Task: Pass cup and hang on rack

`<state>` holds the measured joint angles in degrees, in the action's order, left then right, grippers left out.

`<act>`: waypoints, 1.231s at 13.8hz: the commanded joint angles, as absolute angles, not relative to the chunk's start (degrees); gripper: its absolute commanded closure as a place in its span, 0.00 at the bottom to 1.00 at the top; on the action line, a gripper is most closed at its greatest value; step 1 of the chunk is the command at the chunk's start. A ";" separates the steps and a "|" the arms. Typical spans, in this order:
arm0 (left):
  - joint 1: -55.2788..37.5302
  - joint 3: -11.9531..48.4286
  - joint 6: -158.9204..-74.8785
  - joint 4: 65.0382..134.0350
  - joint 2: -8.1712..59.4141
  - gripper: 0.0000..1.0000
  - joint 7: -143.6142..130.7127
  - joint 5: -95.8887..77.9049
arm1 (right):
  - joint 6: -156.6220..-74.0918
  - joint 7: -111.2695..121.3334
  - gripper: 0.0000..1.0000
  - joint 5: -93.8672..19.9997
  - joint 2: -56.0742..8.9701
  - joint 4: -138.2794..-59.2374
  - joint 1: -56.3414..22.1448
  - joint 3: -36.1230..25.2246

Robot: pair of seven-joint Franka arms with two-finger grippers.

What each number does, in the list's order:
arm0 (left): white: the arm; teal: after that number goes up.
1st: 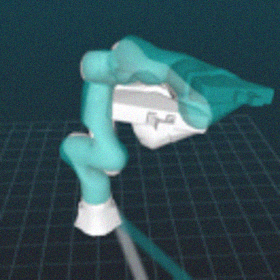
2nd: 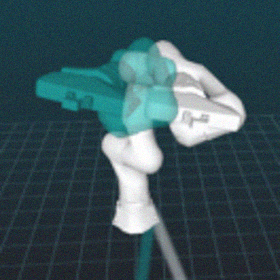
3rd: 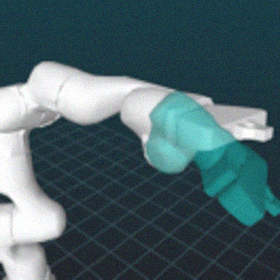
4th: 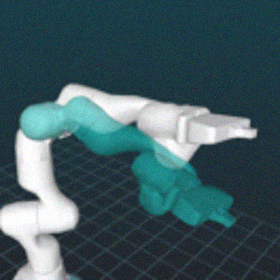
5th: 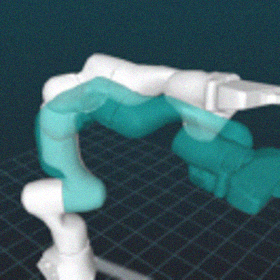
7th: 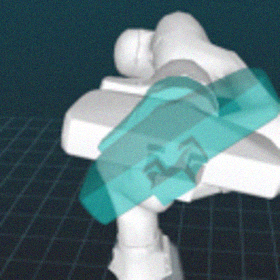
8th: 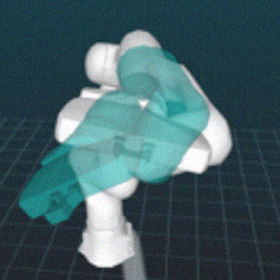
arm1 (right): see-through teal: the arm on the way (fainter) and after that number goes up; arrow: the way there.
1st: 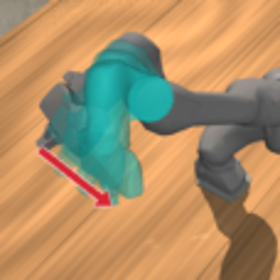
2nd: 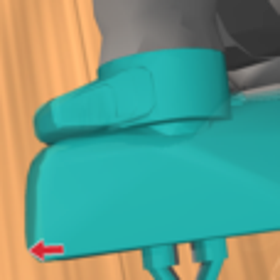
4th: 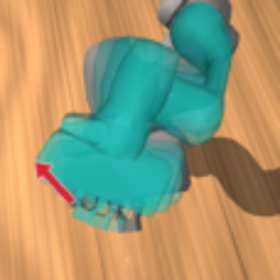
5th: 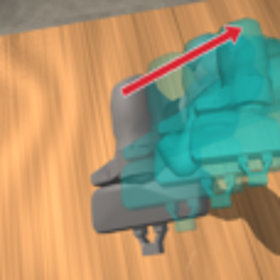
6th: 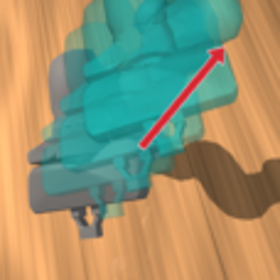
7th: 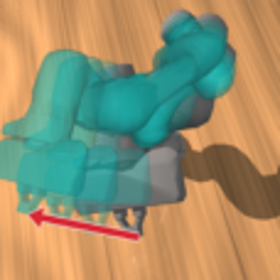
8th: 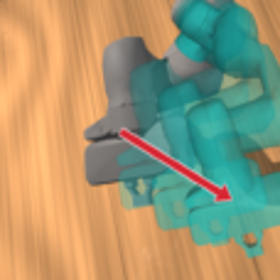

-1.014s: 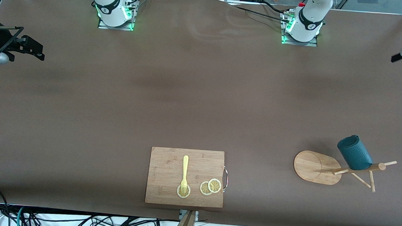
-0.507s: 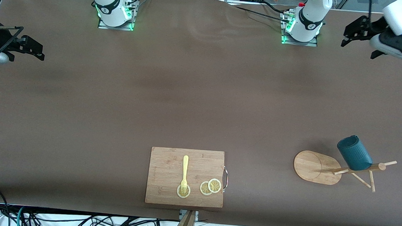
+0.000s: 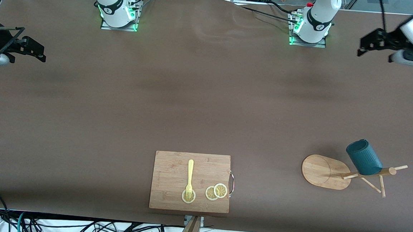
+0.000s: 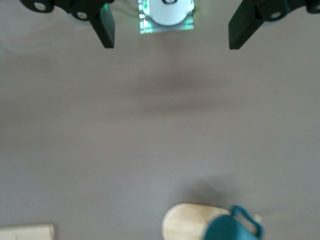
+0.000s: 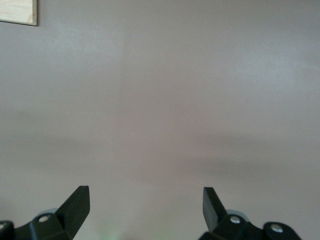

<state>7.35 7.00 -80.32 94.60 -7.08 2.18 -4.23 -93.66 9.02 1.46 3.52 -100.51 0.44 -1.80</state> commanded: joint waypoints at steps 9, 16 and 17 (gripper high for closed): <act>0.97 3.07 -87.28 103.10 -11.87 0.00 -2.37 0.09 | -90.70 8.61 0.00 0.70 3.69 -99.76 0.09 -2.37; 1.14 4.31 -85.96 101.87 -11.16 0.00 -3.95 -0.44 | -90.70 8.53 0.00 0.70 3.69 -99.76 0.09 -2.29; 1.06 4.31 -86.04 101.78 -11.08 0.00 -4.13 -0.44 | -90.70 8.61 0.00 0.70 3.69 -99.67 0.09 -2.29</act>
<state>1.33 4.04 -86.37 101.85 -10.71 -3.11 -1.50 -91.70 9.02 1.46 3.52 -100.50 0.42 -2.03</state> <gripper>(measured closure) 0.000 0.000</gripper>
